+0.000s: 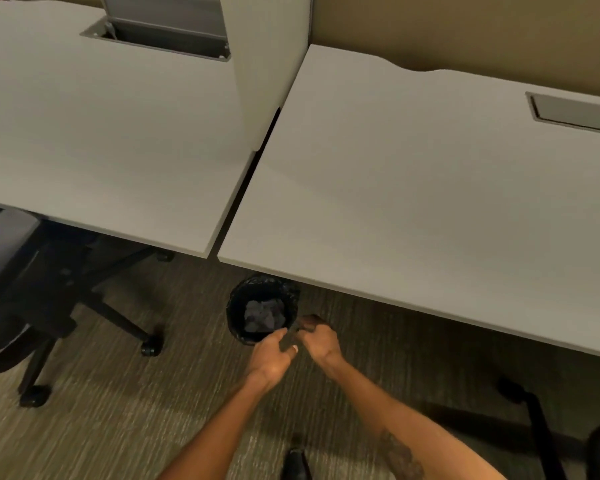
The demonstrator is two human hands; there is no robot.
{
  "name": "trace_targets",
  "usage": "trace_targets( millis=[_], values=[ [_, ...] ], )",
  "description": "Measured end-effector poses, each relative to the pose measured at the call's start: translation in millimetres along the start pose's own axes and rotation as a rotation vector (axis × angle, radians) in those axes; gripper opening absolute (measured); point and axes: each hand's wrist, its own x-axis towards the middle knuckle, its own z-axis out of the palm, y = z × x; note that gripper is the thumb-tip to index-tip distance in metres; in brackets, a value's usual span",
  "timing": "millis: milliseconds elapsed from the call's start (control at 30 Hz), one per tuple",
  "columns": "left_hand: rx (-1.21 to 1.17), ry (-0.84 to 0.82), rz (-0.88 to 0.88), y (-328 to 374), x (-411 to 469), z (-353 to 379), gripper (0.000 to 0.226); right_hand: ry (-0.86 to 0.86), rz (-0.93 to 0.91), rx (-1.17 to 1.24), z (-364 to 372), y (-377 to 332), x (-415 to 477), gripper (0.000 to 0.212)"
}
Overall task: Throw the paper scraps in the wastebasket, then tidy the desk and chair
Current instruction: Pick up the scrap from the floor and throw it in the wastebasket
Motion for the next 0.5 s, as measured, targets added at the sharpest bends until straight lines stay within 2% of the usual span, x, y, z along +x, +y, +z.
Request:
trace_targets(
  millis=[100, 200, 333, 500],
  values=[
    [0.018, -0.002, 0.021, 14.9, -14.7, 10.6, 0.059, 0.023, -0.051, 0.010, -19.4, 7.6, -19.3, 0.025],
    [0.047, 0.020, 0.058, 28.8, -29.4, 22.1, 0.062, 0.012, -0.127, -0.024, -39.8, 13.3, -40.5, 0.033],
    [0.080, 0.073, 0.100, 52.1, -52.0, 45.0, 0.067, 0.010, -0.239, -0.165, -75.0, 30.0, -70.4, 0.049],
    [0.094, 0.079, 0.144, 77.5, -80.2, 77.2, 0.072, 0.011, -0.403, -0.359, -119.3, 54.8, -101.4, 0.056]
  ],
)
